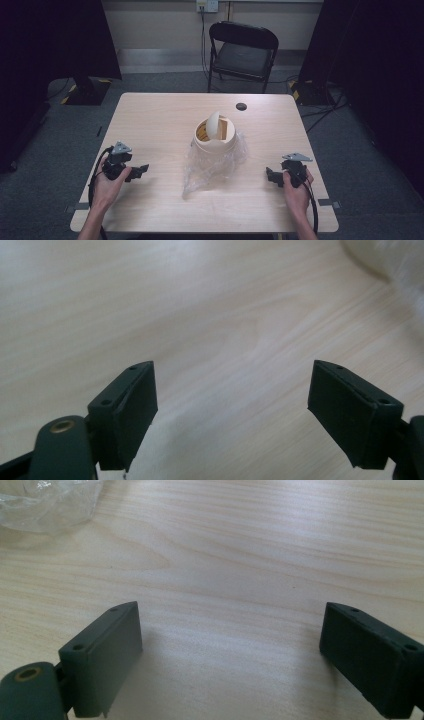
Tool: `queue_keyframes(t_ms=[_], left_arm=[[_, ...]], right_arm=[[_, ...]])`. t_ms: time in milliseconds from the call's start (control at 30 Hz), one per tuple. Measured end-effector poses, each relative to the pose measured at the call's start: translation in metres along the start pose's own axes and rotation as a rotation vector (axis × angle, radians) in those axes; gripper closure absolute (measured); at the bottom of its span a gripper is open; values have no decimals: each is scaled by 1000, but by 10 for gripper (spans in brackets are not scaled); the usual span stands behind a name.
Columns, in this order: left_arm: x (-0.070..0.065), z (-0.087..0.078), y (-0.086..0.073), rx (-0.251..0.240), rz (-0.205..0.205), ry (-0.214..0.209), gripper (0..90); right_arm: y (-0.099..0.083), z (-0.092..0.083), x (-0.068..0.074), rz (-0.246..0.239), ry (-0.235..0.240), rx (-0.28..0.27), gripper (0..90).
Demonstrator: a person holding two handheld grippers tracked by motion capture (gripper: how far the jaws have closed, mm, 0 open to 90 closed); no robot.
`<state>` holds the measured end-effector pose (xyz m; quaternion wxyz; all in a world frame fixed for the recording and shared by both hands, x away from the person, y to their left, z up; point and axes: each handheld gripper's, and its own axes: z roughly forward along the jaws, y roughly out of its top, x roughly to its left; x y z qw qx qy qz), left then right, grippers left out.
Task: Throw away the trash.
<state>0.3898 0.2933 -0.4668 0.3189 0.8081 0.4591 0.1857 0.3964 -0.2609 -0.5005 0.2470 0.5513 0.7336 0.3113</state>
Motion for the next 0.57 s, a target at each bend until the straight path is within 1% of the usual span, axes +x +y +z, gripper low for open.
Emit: queue_keyframes(t_ms=[33, 67, 133, 167, 233, 300, 333, 400, 433, 500, 567], left_arm=[[-1, 2, -4, 4, -21, 3, 193], [0, 3, -9, -9, -33, 9, 185], [-1, 6, -18, 5, -36, 46, 169], [-1, 7, -22, 18, -24, 47, 169], [1, 9, -27, 20, -41, 54, 175], [3, 11, -28, 14, -64, 58, 164], [4, 12, -30, -2, -74, 58, 149], [3, 13, -35, -48, -85, 60, 129], [3, 13, -36, -57, -74, 62, 128], [4, 13, -38, -71, -75, 59, 119], [3, 13, -38, -71, -75, 59, 117]], right_arm=[[0, 0, 0, 0, 1, 0, 90], [0, 0, 0, 0, 1, 0, 90], [0, 0, 0, 0, 0, 0, 90], [0, 0, 0, 0, 1, 0, 90], [0, 0, 0, 1, 0, 0, 90], [0, 0, 0, 0, 0, 0, 90], [0, 0, 0, 0, 1, 0, 90], [0, 0, 0, 0, 0, 0, 90], [0, 0, 0, 0, 0, 0, 90], [0, 0, 0, 1, 0, 0, 90], [0, 0, 0, 0, 0, 0, 90]])
